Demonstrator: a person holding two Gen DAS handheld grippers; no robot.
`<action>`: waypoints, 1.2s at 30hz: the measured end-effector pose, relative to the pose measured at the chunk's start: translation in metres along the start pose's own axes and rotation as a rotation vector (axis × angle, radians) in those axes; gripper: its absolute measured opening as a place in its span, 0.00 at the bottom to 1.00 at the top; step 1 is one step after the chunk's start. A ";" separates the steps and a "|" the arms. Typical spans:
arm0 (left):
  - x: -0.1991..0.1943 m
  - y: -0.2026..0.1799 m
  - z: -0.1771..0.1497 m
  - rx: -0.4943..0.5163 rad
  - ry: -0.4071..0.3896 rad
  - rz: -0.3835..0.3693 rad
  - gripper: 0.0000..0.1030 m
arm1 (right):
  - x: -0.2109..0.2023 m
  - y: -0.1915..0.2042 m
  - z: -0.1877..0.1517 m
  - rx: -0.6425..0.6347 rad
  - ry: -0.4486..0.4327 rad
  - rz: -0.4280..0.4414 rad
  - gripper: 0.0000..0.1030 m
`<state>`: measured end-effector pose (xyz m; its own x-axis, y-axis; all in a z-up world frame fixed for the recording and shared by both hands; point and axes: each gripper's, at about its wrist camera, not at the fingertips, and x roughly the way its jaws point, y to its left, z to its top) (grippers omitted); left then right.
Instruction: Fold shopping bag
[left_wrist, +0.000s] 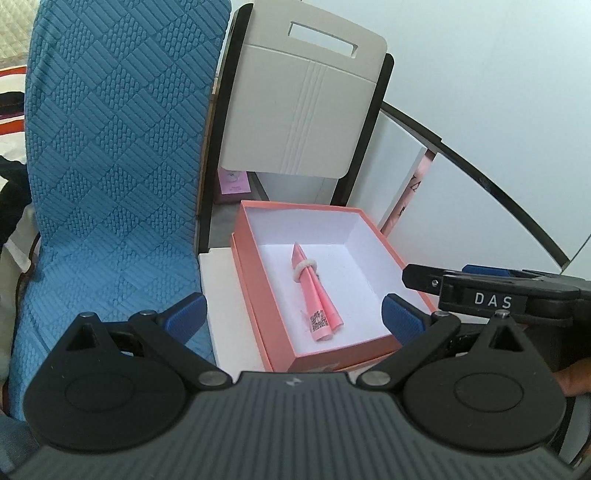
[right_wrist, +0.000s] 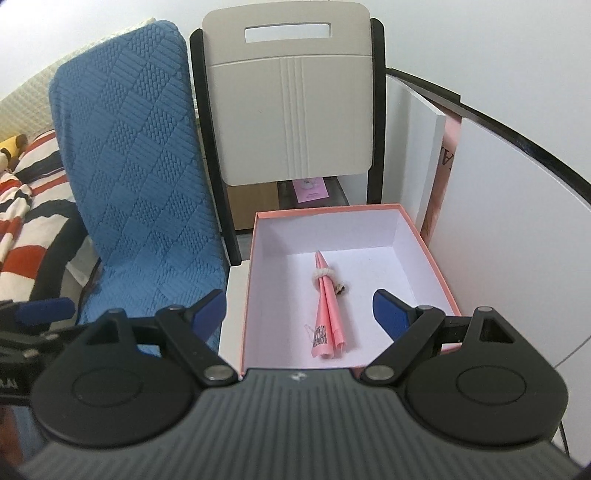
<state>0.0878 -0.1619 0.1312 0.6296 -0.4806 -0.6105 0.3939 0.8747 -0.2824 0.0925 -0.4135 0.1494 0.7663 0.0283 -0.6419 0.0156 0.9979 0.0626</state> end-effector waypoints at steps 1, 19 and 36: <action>-0.001 0.001 -0.003 0.002 0.001 0.002 0.99 | -0.001 0.001 -0.002 0.003 0.000 -0.002 0.85; 0.003 0.012 -0.031 0.023 0.023 0.005 0.99 | -0.004 0.015 -0.031 0.005 0.025 -0.020 0.85; 0.004 0.013 -0.031 0.022 0.018 0.013 0.99 | -0.005 0.007 -0.044 0.035 0.050 -0.030 0.85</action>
<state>0.0746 -0.1503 0.1025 0.6226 -0.4681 -0.6271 0.4007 0.8791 -0.2583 0.0610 -0.4044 0.1192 0.7320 0.0021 -0.6813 0.0613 0.9957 0.0689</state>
